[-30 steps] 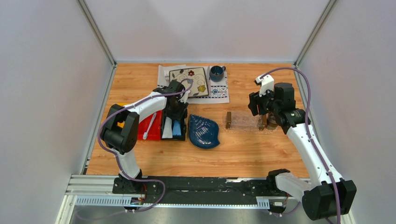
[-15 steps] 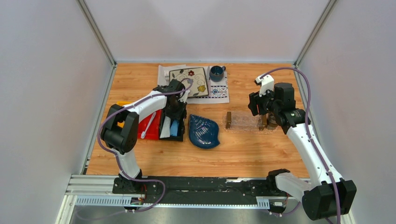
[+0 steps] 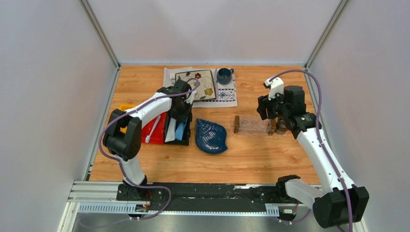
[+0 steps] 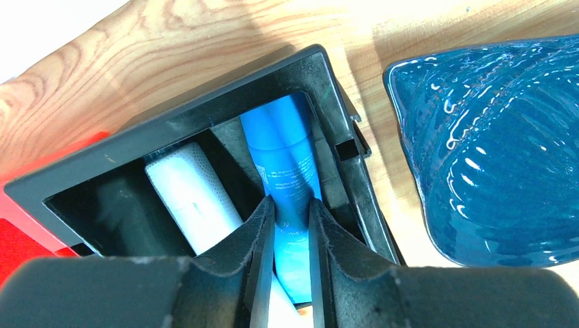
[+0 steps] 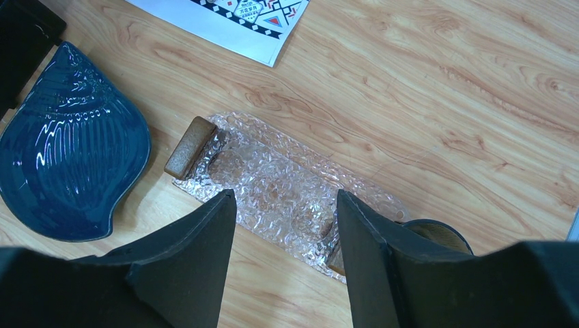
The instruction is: Prepare toiletry sets of a toothbrush and toothpaste on the tray
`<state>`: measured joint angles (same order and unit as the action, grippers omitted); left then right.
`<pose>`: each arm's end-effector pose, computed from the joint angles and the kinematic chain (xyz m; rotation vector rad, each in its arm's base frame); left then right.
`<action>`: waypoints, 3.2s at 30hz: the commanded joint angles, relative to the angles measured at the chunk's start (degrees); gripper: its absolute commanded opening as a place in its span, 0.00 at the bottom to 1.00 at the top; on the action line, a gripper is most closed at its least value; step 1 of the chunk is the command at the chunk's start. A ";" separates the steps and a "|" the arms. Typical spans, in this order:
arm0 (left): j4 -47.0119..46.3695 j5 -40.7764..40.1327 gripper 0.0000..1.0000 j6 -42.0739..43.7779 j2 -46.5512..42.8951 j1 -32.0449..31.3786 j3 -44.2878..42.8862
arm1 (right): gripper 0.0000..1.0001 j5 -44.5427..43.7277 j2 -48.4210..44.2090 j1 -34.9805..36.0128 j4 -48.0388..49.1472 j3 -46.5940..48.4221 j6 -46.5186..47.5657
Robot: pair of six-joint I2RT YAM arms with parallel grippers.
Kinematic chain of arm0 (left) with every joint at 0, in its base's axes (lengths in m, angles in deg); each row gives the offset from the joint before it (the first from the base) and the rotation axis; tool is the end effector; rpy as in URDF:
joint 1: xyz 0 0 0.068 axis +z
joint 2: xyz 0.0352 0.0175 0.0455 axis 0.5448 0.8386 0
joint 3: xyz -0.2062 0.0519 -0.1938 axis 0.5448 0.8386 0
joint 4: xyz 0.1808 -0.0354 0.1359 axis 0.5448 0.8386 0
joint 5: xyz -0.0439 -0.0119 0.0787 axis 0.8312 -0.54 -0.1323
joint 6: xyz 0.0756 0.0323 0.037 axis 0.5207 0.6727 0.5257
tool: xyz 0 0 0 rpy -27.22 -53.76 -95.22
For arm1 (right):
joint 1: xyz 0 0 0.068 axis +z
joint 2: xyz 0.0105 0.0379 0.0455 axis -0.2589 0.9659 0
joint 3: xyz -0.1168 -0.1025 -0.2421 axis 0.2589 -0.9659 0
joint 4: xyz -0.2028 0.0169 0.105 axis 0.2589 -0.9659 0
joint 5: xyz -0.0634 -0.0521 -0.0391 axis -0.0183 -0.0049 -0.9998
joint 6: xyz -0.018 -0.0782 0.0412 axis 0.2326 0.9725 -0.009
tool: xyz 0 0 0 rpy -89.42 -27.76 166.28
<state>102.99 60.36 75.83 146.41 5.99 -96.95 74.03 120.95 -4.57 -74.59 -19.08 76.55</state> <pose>0.3079 -0.1609 0.1995 0.5570 2.7559 -0.1910 0.2154 0.0574 0.3110 -0.5694 2.1092 0.2101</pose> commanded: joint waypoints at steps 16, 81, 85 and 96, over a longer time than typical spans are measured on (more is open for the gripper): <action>-0.05 -2.22 0.00 1.15 -8.78 -0.31 -3.90 | 0.60 -0.10 -0.06 0.29 2.07 0.18 0.61; -30.72 25.73 0.00 -18.88 -41.22 8.92 12.71 | 0.83 15.99 30.78 31.04 16.48 29.62 -13.01; -31.16 25.82 0.00 -19.59 -41.13 8.92 12.62 | 0.82 15.81 32.28 32.01 16.83 29.71 -13.01; -32.13 26.08 0.00 -21.35 -42.18 9.18 13.41 | 0.64 13.35 33.78 33.16 18.41 27.43 -14.60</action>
<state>74.97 84.91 56.07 106.61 14.73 -83.91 88.98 154.61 28.37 -59.92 8.07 62.59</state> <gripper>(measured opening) 0.126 0.676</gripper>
